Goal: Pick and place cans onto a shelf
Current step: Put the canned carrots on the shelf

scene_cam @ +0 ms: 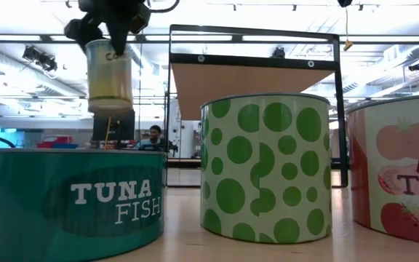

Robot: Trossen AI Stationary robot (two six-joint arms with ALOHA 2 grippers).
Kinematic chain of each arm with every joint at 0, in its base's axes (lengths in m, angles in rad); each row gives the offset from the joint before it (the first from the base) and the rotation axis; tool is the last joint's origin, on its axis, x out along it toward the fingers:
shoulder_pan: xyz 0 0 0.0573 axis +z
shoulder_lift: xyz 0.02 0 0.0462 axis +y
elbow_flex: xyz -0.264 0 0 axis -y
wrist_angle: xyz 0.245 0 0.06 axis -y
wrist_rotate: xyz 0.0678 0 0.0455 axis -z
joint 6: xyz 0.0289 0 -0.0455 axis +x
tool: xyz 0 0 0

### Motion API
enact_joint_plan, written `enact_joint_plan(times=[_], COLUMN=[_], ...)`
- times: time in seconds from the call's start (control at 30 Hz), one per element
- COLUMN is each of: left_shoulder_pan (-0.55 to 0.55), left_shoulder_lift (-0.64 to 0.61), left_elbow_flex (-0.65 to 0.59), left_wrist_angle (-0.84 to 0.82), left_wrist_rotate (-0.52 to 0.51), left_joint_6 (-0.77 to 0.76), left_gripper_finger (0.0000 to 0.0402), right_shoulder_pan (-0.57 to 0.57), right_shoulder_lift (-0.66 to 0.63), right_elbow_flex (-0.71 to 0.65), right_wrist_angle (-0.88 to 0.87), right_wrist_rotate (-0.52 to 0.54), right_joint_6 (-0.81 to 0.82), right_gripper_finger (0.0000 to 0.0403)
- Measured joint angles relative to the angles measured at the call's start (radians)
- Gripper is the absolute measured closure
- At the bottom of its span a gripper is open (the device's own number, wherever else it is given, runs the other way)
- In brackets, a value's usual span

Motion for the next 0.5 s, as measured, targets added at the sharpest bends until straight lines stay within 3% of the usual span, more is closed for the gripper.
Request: enact_joint_plan(times=[0.3,0.5], left_shoulder_pan=[0.153,0.247], left_shoulder_lift=[-0.001,0.025], left_elbow_flex=[0.192,0.300], left_wrist_angle=[-0.017,-0.008], left_wrist_rotate=[-0.090,-0.092], left_joint_6=[0.157,0.217], left_gripper_finger=[0.0078,0.0078], right_shoulder_pan=[-0.044,-0.105], right_shoulder_lift=[0.000,0.000], right_elbow_flex=[0.005,0.052], right_wrist_angle=[-0.017,-0.069], right_wrist_rotate=[-0.047,-0.033], right_joint_6=[0.000,-0.013], right_gripper_finger=[0.0213,0.0213])
